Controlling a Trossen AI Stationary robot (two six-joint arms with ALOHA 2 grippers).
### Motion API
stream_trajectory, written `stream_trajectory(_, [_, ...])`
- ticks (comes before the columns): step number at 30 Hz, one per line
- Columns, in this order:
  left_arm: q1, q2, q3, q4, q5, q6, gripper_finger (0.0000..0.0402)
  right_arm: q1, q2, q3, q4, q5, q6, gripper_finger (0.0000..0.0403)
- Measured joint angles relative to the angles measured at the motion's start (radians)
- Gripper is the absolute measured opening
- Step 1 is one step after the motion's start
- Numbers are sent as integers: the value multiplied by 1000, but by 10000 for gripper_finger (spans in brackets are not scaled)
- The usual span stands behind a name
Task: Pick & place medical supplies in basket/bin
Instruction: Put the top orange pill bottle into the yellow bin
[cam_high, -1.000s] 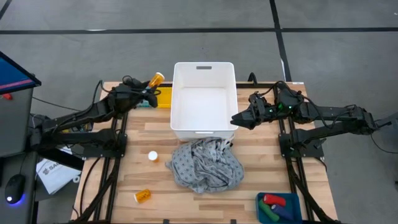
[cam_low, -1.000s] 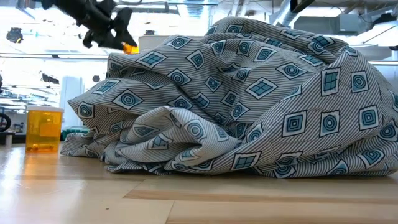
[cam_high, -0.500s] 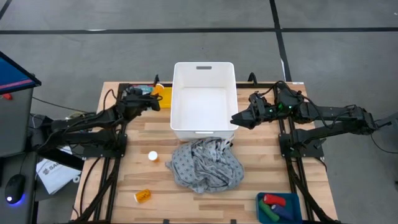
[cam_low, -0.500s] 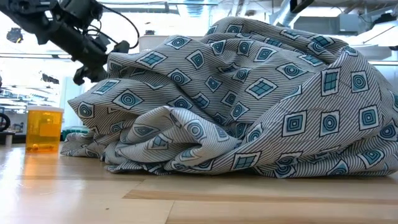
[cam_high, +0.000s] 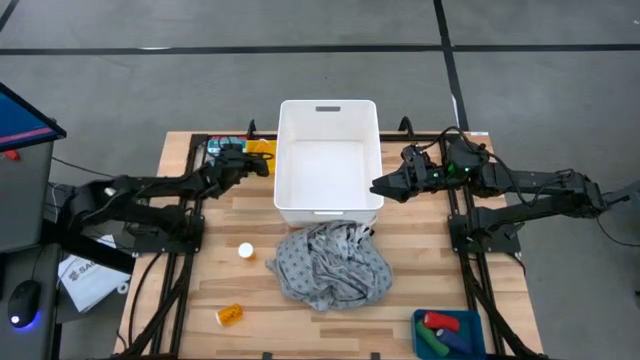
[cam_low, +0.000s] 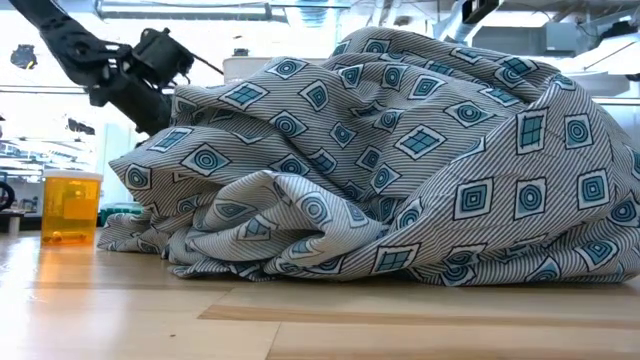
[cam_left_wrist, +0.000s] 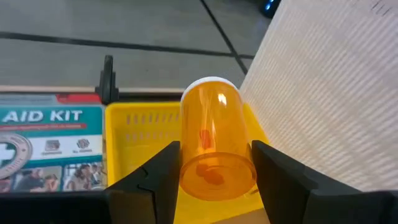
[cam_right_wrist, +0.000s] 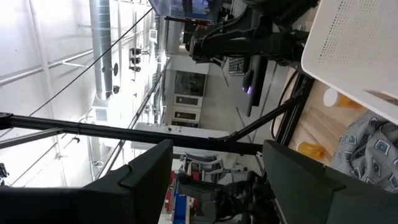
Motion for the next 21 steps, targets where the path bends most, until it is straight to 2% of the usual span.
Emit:
stream_trajectory(9, [40,151,0,66,-5,0,170,-11,0,0,5,7,-14,245])
stream_trajectory(21, [61,187,0,64,-5,0,171,-10,0,0,5,6,-11,245])
